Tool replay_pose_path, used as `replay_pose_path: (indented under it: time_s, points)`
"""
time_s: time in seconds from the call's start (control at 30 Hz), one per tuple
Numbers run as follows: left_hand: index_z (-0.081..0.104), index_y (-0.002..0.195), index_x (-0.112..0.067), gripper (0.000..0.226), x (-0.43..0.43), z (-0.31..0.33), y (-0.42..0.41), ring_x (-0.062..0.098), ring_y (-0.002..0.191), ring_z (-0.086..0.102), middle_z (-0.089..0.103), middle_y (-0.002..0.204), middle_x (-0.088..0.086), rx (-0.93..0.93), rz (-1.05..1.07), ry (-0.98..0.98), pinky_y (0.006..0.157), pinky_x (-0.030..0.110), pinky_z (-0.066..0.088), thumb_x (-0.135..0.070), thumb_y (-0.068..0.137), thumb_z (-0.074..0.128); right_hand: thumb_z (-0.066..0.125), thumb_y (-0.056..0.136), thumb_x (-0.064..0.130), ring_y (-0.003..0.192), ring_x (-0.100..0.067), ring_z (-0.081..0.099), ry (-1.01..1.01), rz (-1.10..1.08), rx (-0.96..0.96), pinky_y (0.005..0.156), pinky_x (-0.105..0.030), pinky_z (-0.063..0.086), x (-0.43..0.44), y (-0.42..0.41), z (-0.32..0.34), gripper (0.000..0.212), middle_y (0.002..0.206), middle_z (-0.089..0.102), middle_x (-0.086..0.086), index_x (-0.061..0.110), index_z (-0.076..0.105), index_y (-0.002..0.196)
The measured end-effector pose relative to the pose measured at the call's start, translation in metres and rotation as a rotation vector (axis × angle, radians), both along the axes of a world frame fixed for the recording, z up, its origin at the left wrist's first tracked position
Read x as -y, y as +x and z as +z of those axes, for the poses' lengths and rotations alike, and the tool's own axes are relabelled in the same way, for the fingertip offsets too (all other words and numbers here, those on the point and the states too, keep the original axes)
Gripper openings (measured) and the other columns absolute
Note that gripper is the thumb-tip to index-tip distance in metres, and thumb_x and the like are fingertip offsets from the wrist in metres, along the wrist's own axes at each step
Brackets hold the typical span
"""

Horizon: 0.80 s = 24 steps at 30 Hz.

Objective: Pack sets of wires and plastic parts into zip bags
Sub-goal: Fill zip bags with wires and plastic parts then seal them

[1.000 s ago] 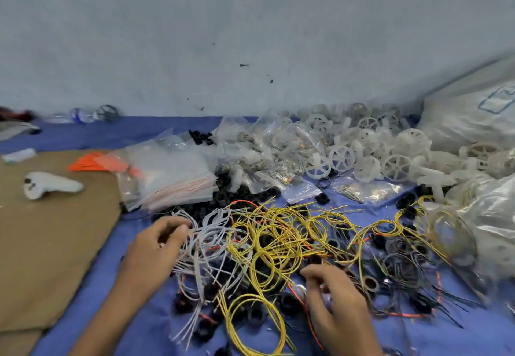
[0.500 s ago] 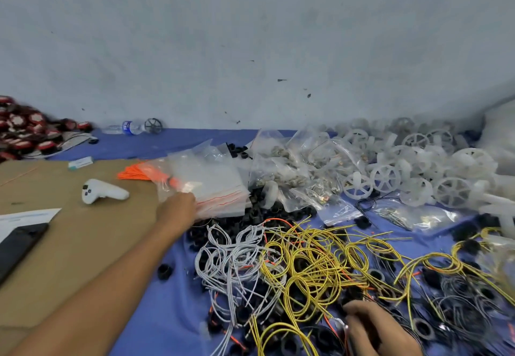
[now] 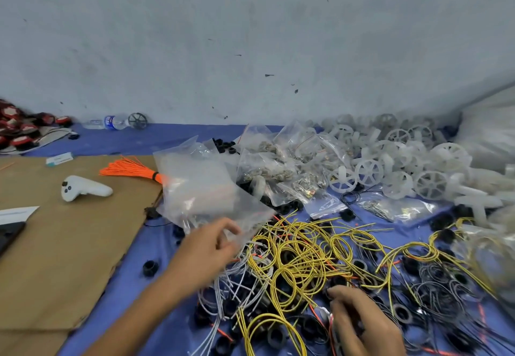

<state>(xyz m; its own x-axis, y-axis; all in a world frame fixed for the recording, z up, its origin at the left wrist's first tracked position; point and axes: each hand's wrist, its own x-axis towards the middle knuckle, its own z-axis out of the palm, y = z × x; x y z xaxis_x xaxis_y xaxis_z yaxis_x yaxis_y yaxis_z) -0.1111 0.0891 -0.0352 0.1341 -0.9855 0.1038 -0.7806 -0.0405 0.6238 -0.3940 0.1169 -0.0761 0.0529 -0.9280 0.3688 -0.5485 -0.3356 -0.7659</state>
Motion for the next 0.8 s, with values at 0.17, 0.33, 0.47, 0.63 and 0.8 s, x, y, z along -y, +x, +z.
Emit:
replay_pose_path:
  time_s: [0.17,0.33,0.47,0.63,0.8]
  points:
    - [0.051,0.116,-0.057,0.027,-0.043,-0.016,-0.068,0.006,0.058,0.051,0.055,0.063,-0.015,-0.027,-0.141,-0.005,0.059,0.025,0.042,-0.063,0.09,0.049,0.078,0.074,0.0,0.064,-0.002,0.059,-0.19,0.148,-0.22,0.063,-0.015,0.05,-0.008,0.009,0.016,0.044,0.077,0.06,0.018,0.037,0.075,0.097]
    - [0.03,0.128,-0.068,0.032,-0.065,-0.017,-0.092,0.005,0.094,0.064,0.068,0.1,-0.019,-0.014,-0.053,-0.159,0.083,0.025,0.051,-0.061,0.097,0.035,0.064,0.087,0.035,0.077,0.006,0.061,-0.023,0.27,-0.246,0.073,-0.01,0.048,-0.015,0.022,0.03,0.046,0.08,0.061,0.022,0.065,0.051,0.12]
    - [0.059,0.101,-0.065,0.023,-0.076,-0.007,-0.103,-0.011,0.079,0.062,0.068,0.078,-0.028,0.189,-0.05,-0.258,0.068,0.0,0.042,-0.047,0.088,0.062,0.041,0.092,0.058,0.079,0.007,0.055,0.134,0.178,-0.193,0.072,-0.006,0.041,-0.02,0.026,0.034,0.036,0.073,0.054,0.03,0.065,0.024,0.122]
    - [0.058,0.093,-0.045,0.014,-0.079,-0.007,-0.107,-0.007,0.048,0.051,0.058,0.058,-0.022,0.12,-0.082,-0.428,0.043,0.003,0.038,-0.035,0.084,0.06,0.025,0.095,0.062,0.097,-0.006,0.064,0.175,0.182,-0.366,0.079,-0.025,0.051,-0.015,0.032,0.034,0.04,0.106,0.066,0.01,0.055,0.026,0.135]
    - [0.061,0.095,-0.044,0.014,-0.079,-0.011,-0.106,-0.008,0.054,0.053,0.063,0.065,-0.022,0.056,-0.006,-0.459,0.058,0.012,0.044,-0.043,0.082,0.055,0.036,0.087,0.072,0.091,-0.002,0.066,0.242,0.054,-0.334,0.079,-0.018,0.049,-0.02,0.035,0.044,0.039,0.093,0.07,0.013,0.054,0.035,0.122]
